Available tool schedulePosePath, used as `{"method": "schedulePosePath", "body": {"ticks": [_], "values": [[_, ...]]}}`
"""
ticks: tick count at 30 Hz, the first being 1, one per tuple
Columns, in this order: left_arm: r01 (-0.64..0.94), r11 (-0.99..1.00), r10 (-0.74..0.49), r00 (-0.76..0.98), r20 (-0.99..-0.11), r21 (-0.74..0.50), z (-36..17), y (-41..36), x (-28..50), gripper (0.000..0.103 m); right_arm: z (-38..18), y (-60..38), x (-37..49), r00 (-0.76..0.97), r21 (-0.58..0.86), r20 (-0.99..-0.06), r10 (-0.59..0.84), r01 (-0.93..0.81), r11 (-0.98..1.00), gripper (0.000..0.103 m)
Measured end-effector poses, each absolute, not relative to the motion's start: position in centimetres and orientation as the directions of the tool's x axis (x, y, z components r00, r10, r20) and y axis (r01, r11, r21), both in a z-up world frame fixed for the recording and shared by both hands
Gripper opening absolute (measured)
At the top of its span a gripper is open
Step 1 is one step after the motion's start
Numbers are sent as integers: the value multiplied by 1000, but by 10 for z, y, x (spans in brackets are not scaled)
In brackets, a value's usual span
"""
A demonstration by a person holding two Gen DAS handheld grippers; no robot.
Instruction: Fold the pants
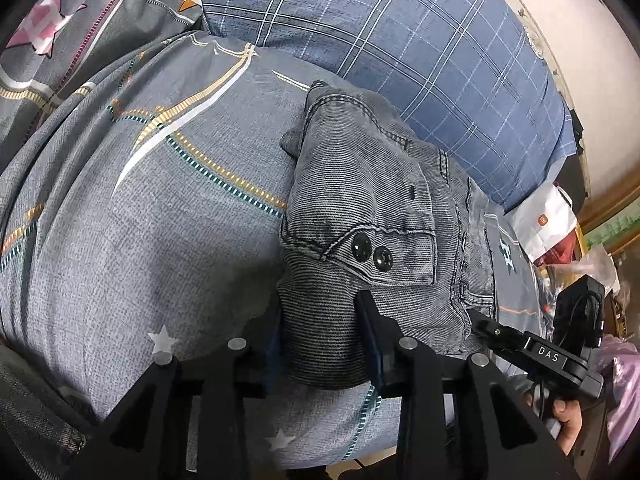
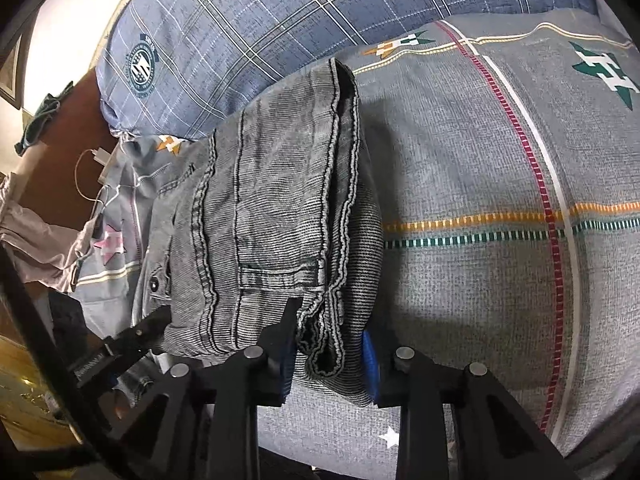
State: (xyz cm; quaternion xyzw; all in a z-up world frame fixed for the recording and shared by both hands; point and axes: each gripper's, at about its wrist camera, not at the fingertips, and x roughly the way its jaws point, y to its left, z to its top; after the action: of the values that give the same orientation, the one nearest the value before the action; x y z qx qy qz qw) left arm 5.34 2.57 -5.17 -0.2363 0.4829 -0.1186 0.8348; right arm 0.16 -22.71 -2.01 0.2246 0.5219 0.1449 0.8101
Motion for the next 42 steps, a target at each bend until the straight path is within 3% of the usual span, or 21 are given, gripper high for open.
{"method": "schedulePosePath", "body": {"ticks": [8, 14, 34, 42], "values": [[-30, 863, -421, 508, -752, -504, -53, 25, 53, 38, -23, -232, 3, 406, 532, -775, 484, 6, 847, 34], [-30, 873, -405, 513, -757, -487, -52, 21, 54, 41, -24, -232, 4, 406, 532, -779, 478, 24, 846, 47], [-31, 882, -387, 521, -761, -470, -49, 20, 53, 44, -23, -227, 4, 411, 519, -783, 466, 19, 855, 50], [-36, 892, -364, 533, -764, -451, -46, 20, 45, 50, -25, -228, -2, 409, 511, -788, 461, 15, 860, 57]]}}
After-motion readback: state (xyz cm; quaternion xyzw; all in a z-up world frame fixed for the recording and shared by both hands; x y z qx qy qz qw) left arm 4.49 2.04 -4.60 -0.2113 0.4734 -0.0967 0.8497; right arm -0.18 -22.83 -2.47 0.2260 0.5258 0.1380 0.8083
